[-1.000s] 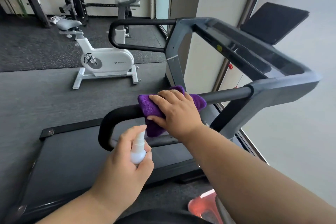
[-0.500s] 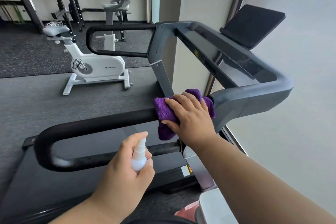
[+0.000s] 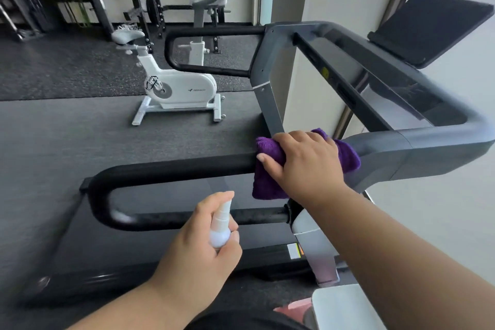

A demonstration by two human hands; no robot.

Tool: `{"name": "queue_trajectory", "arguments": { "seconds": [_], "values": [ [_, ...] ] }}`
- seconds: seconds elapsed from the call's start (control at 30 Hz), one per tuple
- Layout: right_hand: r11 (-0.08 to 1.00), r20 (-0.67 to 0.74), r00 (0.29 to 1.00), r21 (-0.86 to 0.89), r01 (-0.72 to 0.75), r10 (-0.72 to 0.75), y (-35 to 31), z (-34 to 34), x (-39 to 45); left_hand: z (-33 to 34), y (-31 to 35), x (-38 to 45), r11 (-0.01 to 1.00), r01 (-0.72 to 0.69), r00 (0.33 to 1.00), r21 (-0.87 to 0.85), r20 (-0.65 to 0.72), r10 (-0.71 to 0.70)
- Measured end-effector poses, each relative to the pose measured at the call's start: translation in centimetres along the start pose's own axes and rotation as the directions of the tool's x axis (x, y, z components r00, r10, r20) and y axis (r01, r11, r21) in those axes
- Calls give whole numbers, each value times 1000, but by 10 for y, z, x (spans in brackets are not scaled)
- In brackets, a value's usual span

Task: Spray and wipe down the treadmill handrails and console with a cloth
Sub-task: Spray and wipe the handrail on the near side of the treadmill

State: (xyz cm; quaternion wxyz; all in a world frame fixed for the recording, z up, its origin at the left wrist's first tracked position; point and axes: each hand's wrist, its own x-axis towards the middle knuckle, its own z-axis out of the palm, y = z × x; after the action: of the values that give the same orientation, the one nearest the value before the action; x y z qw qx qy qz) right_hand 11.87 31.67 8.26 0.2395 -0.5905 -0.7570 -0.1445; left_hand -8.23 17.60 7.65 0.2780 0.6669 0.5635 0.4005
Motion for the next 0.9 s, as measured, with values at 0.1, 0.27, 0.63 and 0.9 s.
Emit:
{"name": "queue_trajectory", "arguments": {
  "seconds": [0.1, 0.27, 0.63, 0.9],
  "values": [
    [999, 46, 998, -7, 41, -41, -23, 1, 12, -17, -10, -5, 1000, 13, 1000, -22, -14, -14],
    [994, 94, 990, 8, 104, -105, -83, 10, 20, -55, -29, -9, 1000, -3, 999, -19, -42, 3],
    [967, 78, 964, 45, 251, -254, -251, 33, 23, -143, -76, -33, 1000, -26, 996, 11, -86, 27],
    [787, 121, 779, 35, 616, -615, -318, 62, 11, -186, -104, -51, 999, -15, 988, 28, -152, 19]
  ]
}}
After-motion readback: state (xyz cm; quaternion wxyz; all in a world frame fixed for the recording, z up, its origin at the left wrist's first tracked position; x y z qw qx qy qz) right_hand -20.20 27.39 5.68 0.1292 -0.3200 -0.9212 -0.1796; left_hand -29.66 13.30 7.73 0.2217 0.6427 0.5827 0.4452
